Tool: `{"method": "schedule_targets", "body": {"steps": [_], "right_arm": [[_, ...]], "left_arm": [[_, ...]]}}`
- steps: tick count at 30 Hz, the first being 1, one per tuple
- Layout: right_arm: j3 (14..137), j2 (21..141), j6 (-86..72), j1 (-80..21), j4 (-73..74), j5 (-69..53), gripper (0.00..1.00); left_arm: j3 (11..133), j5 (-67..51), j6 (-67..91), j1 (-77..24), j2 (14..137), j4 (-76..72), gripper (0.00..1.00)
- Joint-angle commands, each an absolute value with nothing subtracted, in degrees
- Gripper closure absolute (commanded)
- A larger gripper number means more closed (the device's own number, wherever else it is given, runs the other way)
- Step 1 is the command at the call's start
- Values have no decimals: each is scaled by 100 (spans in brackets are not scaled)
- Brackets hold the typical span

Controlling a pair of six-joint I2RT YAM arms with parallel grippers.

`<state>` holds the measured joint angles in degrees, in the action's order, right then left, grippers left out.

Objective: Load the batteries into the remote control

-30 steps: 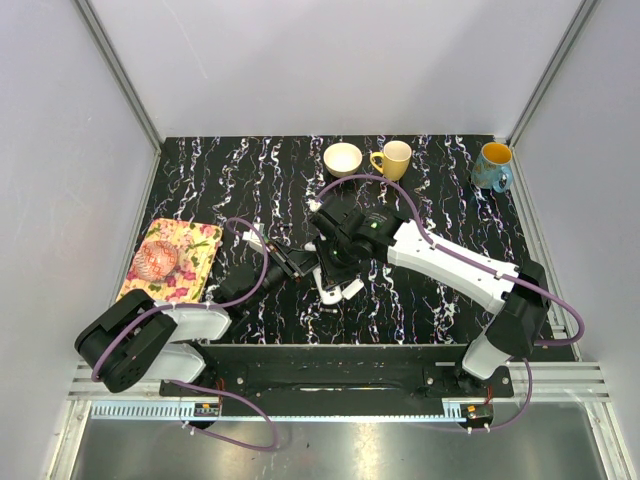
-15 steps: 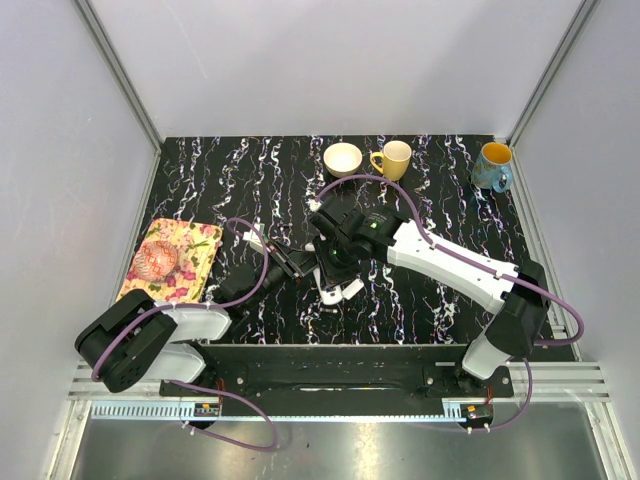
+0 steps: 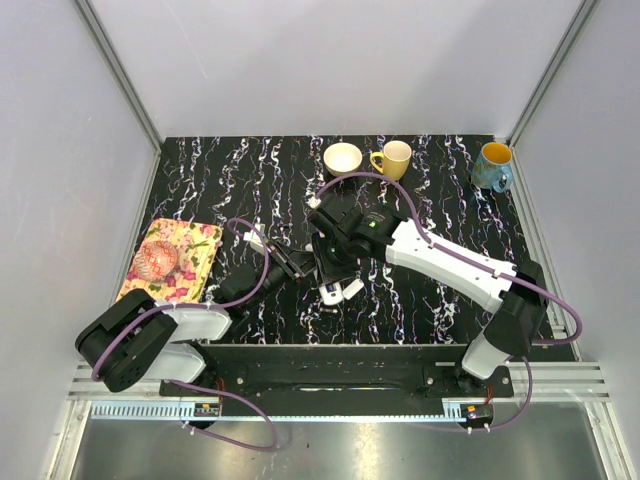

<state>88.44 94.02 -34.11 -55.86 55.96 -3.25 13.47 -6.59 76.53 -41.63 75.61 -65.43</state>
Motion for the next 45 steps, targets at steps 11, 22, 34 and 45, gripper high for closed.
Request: {"method": "schedule_targets", "body": {"steps": [11,22,34,45], "right_arm": [[8956,9203,-3366,-5563,5247,35,61],[8895,8895,-3349,-5563,5502,35,58],[8877,8789,-3199,-5555,5880,334,56],[9298,8850,-3199,-5555,6002,510,53]], "left_arm": [[1679,-817,8077,-4237,7356,-7479,100],[1731,-765,7901,-4192,7251,-7146,100],[1731,-694,7778,-4184,7128,-6891,100],[1802,-738,7717,-4184,7295,-6618,100]]}}
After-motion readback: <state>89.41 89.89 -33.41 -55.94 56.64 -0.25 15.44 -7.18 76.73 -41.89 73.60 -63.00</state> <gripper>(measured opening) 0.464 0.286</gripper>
